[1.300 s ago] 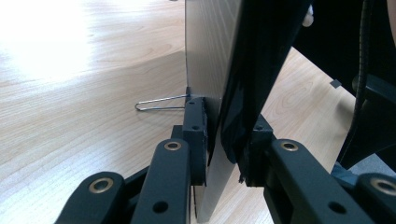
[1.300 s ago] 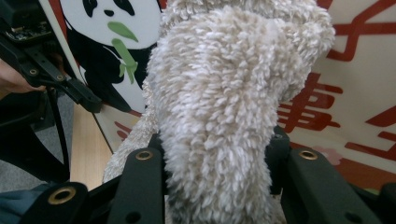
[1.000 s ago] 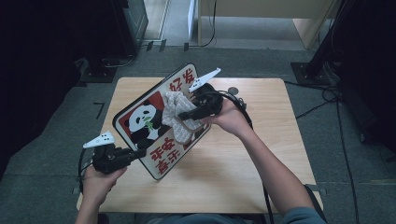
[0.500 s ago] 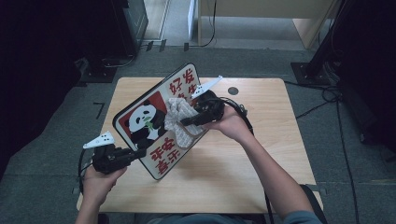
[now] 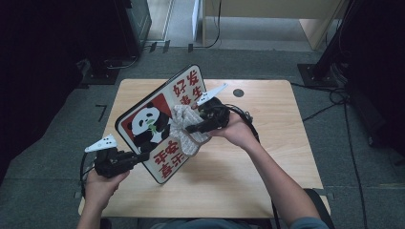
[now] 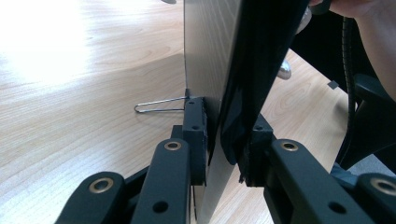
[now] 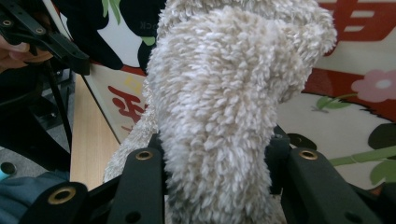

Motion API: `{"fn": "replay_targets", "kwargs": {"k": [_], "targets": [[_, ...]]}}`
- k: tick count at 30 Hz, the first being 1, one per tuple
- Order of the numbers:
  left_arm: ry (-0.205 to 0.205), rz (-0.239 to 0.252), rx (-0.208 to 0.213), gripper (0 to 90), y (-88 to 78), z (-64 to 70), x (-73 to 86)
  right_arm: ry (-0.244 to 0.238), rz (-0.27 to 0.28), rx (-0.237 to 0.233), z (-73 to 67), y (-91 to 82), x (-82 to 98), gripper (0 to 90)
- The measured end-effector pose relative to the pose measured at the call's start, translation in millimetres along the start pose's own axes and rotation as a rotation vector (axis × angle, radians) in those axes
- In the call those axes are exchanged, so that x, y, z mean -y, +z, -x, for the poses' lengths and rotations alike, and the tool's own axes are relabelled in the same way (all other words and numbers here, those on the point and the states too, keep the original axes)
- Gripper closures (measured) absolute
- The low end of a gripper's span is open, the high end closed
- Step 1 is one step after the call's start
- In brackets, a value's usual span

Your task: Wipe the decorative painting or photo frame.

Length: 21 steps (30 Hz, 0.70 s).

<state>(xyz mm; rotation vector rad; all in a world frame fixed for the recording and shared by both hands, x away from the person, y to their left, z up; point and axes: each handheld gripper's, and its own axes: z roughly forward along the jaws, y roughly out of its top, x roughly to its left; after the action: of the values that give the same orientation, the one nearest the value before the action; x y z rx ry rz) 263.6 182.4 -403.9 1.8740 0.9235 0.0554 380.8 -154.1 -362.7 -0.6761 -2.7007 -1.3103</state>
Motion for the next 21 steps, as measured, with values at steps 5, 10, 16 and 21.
{"fn": "replay_targets", "kwargs": {"k": [5, 10, 16, 21], "targets": [[0.000, 0.001, -0.002, 76.3, 0.1, 0.1, 0.0, 0.009, 0.000, -0.010, 0.8, 3.9, 5.5, 62.4], [0.001, 0.002, -0.005, 76.5, -0.1, 0.2, 0.0, 0.011, -0.004, -0.014, 1.4, 7.1, 10.1, 62.4], [0.001, 0.004, -0.007, 76.8, -0.4, 0.1, 0.1, 0.014, -0.010, -0.015, 0.9, 10.0, 14.4, 62.3], [0.001, 0.004, -0.006, 76.8, -0.4, 0.0, 0.1, 0.014, -0.008, -0.019, 1.3, 13.1, 19.6, 62.2]]}}
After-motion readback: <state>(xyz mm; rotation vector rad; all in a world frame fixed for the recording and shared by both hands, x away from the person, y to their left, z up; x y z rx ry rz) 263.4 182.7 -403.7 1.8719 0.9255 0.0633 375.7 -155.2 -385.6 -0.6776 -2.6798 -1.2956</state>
